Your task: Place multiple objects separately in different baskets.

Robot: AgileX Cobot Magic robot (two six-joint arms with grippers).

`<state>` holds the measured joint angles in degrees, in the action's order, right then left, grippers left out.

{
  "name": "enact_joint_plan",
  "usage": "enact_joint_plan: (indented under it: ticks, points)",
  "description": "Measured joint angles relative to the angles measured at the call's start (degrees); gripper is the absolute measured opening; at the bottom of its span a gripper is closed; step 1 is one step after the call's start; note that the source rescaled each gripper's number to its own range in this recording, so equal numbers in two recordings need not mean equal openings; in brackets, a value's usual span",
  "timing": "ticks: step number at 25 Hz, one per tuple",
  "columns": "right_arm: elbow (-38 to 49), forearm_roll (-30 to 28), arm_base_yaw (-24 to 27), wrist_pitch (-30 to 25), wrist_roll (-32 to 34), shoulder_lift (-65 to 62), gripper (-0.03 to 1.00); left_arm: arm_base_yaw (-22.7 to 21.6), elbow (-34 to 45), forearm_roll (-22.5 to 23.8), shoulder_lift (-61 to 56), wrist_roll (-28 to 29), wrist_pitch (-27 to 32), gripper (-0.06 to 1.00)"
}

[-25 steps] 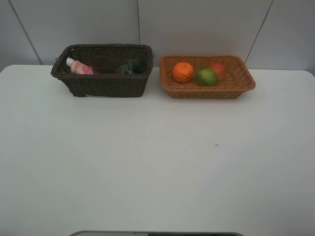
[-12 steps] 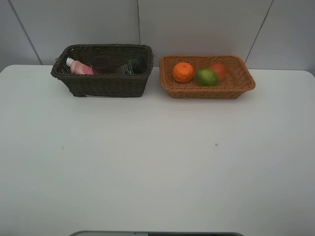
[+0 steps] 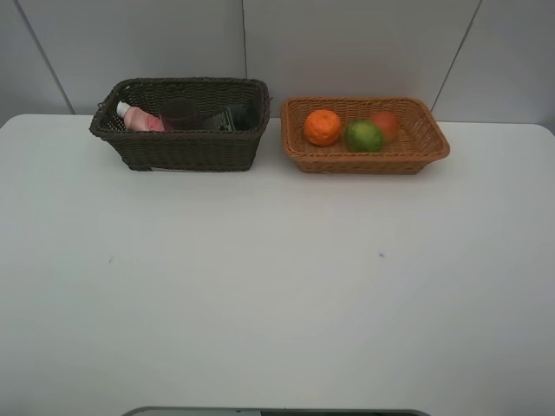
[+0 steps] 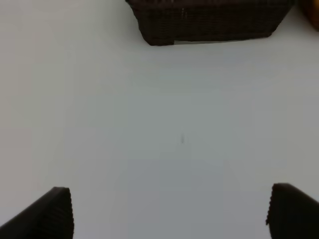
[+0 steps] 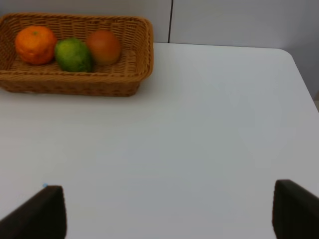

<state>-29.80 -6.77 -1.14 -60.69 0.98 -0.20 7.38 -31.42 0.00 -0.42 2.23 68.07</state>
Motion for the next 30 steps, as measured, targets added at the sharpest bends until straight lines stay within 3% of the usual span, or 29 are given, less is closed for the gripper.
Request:
enact_joint_plan:
  ticks: [6, 11, 30]
  points:
    - [0.0, 0.0, 0.0, 0.0, 0.0, 0.0, 0.79, 0.0, 0.75, -2.68, 0.0, -4.19, -3.63, 1.0]
    - [0.0, 0.0, 0.0, 0.0, 0.0, 0.0, 0.79, 0.0, 2.4, -3.25, 0.0, -4.28, -6.85, 1.0]
    - [0.0, 0.0, 0.0, 0.0, 0.0, 0.0, 0.79, 0.0, 2.4, -3.81, 0.0, -4.28, -6.91, 1.0]
